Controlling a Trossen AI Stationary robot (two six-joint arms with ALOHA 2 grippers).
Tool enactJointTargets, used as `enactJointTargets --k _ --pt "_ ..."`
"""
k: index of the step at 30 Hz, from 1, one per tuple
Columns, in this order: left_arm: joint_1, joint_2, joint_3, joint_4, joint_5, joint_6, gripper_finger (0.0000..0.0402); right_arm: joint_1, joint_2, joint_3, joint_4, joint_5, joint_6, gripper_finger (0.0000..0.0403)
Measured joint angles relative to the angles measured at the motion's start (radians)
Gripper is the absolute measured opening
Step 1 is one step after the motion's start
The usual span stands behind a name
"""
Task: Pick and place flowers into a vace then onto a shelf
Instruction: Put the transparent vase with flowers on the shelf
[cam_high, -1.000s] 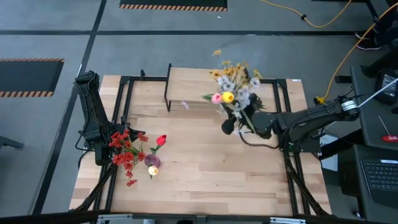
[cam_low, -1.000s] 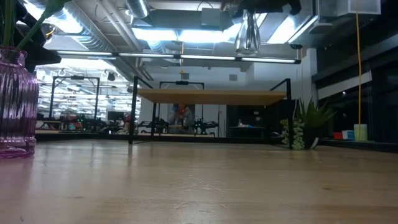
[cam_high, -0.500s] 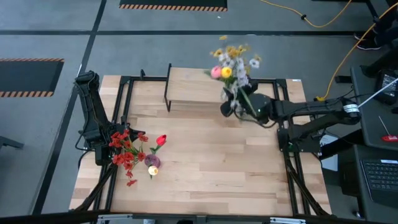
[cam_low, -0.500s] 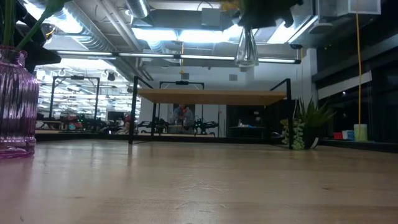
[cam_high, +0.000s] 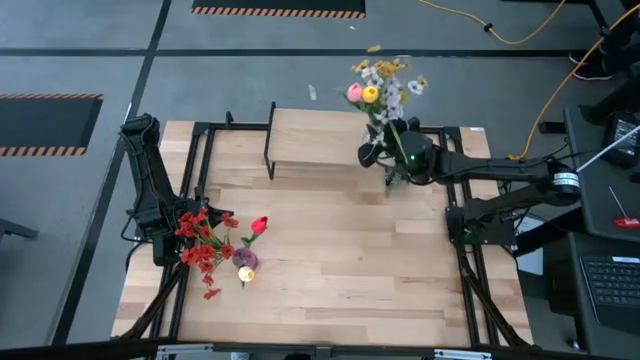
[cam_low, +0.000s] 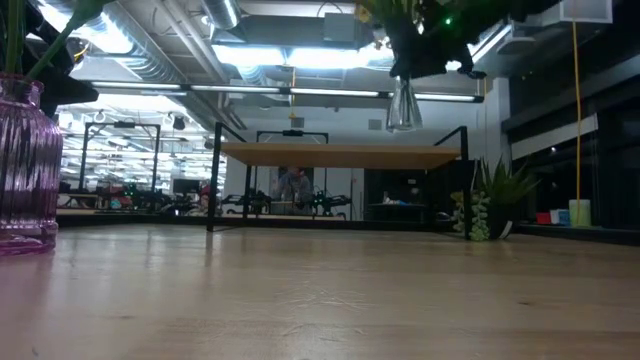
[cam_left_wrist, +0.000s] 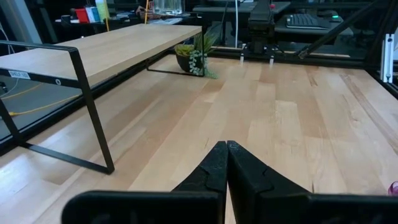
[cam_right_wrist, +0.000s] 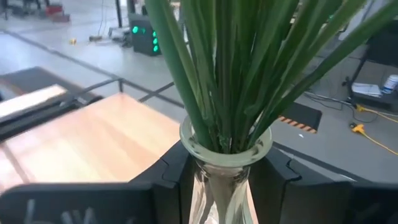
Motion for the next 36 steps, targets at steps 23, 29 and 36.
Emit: enactJointTargets --k 23,29,36 --pt "0.0 0.0 0.0 0.001 -0.005 0.015 0.0001 -0.089 0.0 -0.15 0.188 0.0 0.024 0.0109" --pt "0.0 0.0 0.0 0.001 -0.007 0.015 0.0001 -0.102 0.0 -0.15 0.185 -0.002 0.049 0.0109" --pt "0.0 0.0 0.0 0.001 -0.008 0.016 0.0002 -0.102 0.0 -0.149 0.149 -0.026 0.052 0.0109"
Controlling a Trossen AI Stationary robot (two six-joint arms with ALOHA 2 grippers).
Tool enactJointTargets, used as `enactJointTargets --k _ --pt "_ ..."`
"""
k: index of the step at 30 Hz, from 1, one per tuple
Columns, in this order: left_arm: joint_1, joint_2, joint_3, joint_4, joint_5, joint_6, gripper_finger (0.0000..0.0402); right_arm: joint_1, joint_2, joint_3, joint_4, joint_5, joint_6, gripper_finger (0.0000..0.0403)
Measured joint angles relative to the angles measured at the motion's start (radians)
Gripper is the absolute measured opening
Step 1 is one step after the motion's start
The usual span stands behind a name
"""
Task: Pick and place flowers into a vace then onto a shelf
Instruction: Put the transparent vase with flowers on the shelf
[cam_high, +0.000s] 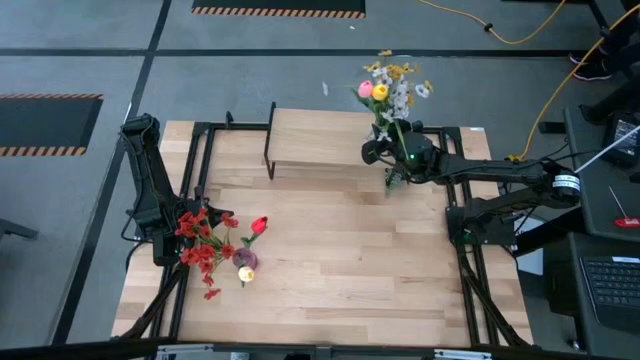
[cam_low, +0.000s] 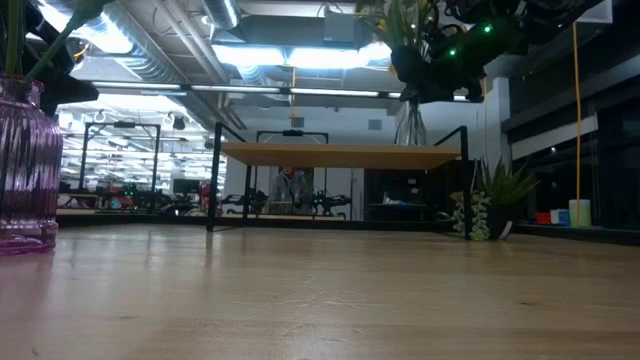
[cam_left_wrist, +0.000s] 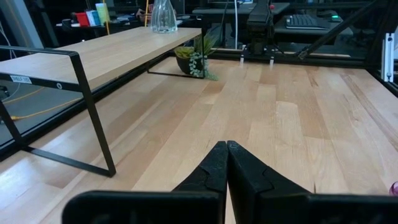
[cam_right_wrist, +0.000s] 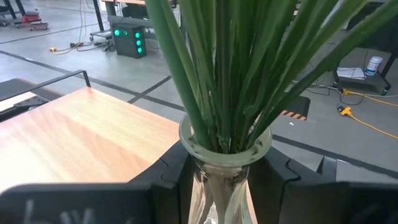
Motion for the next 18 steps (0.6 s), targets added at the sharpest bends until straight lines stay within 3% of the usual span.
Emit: enactJointTargets --k 8,15,18 --pt "0.0 0.0 0.0 0.0 0.0 0.0 0.0003 0.0 0.0 0.0 -0.001 0.0 0.001 0.0113" --pt "0.0 0.0 0.0 0.0 0.0 0.0 0.0003 0.0 0.0 0.0 -0.008 -0.001 0.0 0.0214" --pt "0.0 0.0 0.0 0.0 0.0 0.0 0.0002 0.0 0.0 0.0 -0.008 -0.002 0.0 0.024"
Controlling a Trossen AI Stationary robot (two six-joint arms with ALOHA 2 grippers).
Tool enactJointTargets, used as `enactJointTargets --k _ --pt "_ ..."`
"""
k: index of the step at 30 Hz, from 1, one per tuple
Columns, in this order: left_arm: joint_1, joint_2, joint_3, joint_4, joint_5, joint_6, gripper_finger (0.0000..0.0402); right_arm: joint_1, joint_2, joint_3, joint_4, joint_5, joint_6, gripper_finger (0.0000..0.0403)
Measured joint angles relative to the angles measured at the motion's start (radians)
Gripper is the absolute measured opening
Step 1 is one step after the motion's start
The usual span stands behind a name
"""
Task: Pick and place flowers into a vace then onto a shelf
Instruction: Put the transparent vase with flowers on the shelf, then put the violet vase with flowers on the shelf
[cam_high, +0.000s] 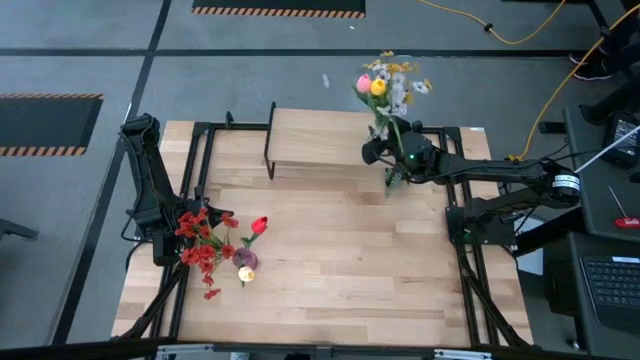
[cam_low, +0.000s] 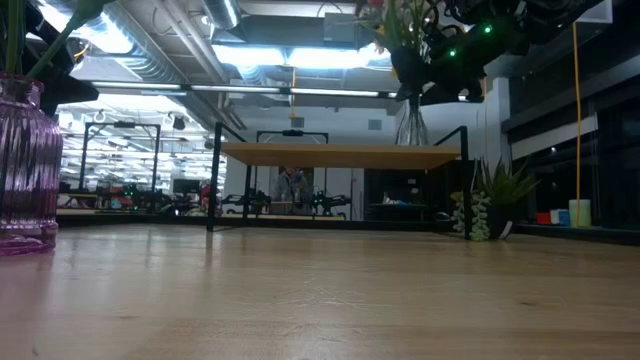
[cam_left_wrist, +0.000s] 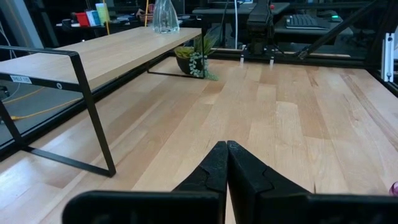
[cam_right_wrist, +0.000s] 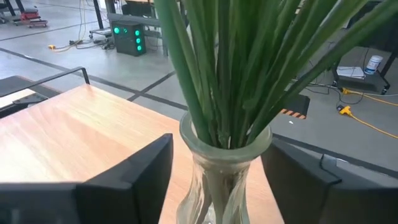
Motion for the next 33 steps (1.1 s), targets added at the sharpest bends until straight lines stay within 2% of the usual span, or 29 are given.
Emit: enactJointTargets --k 11,20,30,33 --pt "0.0 0.0 0.0 0.0 0.001 0.0 0.0001 0.03 -0.017 0.0 0.0 -0.027 -0.008 0.0244" --pt "0.0 0.0 0.0 0.0 0.008 0.0 0.0001 0.076 -0.096 0.0 -0.034 -0.05 -0.009 0.0244" --pt "0.0 0.0 0.0 0.0 0.008 0.0 0.0003 0.095 -0.157 0.0 -0.166 -0.049 0.007 0.0244" --pt "0.0 0.0 0.0 0.0 0.008 0.0 0.0002 0.095 -0.172 0.0 -0.224 -0.021 0.028 0.0244"
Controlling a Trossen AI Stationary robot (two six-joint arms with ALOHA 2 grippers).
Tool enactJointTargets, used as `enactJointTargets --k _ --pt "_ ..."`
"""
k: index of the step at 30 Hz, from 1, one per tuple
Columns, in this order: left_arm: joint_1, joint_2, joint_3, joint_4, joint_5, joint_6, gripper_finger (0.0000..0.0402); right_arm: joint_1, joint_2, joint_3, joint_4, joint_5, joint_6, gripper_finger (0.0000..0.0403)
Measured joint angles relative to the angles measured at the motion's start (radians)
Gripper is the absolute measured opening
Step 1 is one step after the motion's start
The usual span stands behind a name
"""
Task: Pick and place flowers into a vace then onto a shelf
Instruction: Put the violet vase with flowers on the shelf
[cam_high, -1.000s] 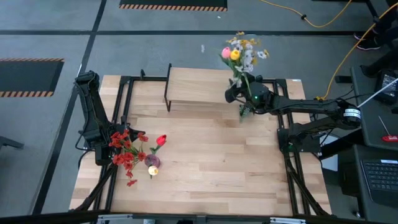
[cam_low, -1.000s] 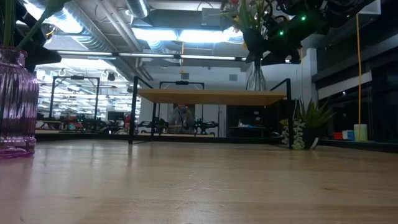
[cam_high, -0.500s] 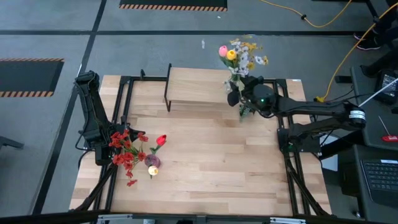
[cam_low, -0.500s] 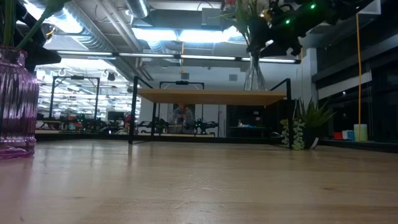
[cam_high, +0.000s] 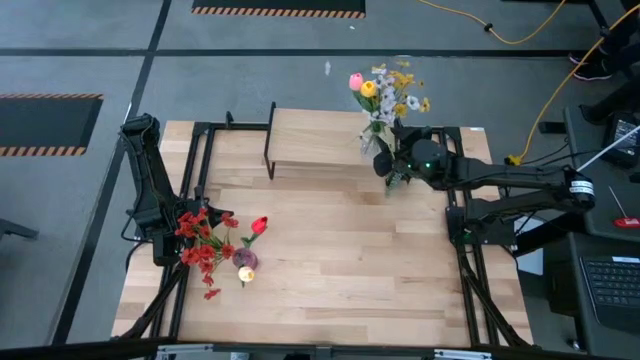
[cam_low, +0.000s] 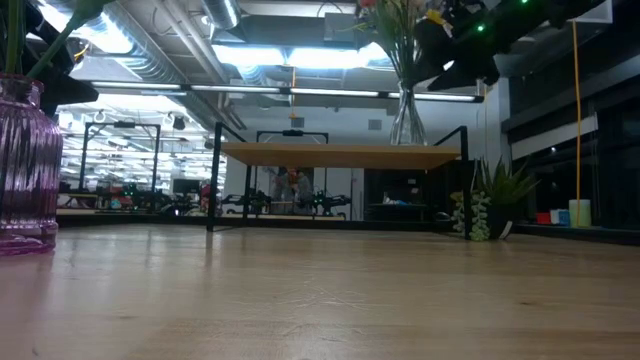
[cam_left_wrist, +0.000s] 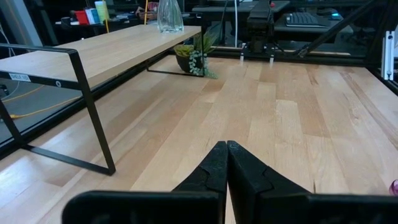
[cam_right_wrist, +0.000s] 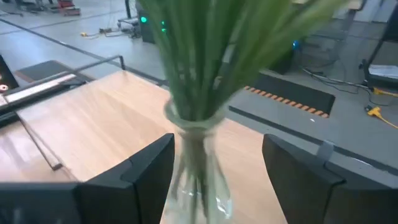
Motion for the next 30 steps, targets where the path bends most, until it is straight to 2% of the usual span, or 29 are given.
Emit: enactJointTargets --k 9,15,17,21,27,30 --pt "0.0 0.0 0.0 0.0 0.004 0.0 0.0002 0.043 -0.053 0.0 -0.192 0.006 0.08 0.0244" --pt "0.0 0.0 0.0 0.0 0.008 0.0 0.0003 0.142 -0.087 0.0 -0.218 0.013 0.105 0.024" --pt "0.0 0.0 0.005 -0.001 0.056 0.001 0.0002 0.188 -0.091 0.0 -0.218 0.019 0.104 0.0228" --pt "0.0 0.0 0.044 0.008 0.212 0.062 0.0001 0.289 -0.09 0.0 -0.222 0.071 0.104 0.0168" --pt "0.0 0.0 0.116 0.059 0.344 0.265 0.0001 0.414 -0.084 0.0 -0.223 0.104 0.104 0.0029" --pt "0.0 0.0 0.141 0.067 0.405 0.362 0.0001 0.465 -0.058 0.0 -0.222 0.104 0.112 0.0011"
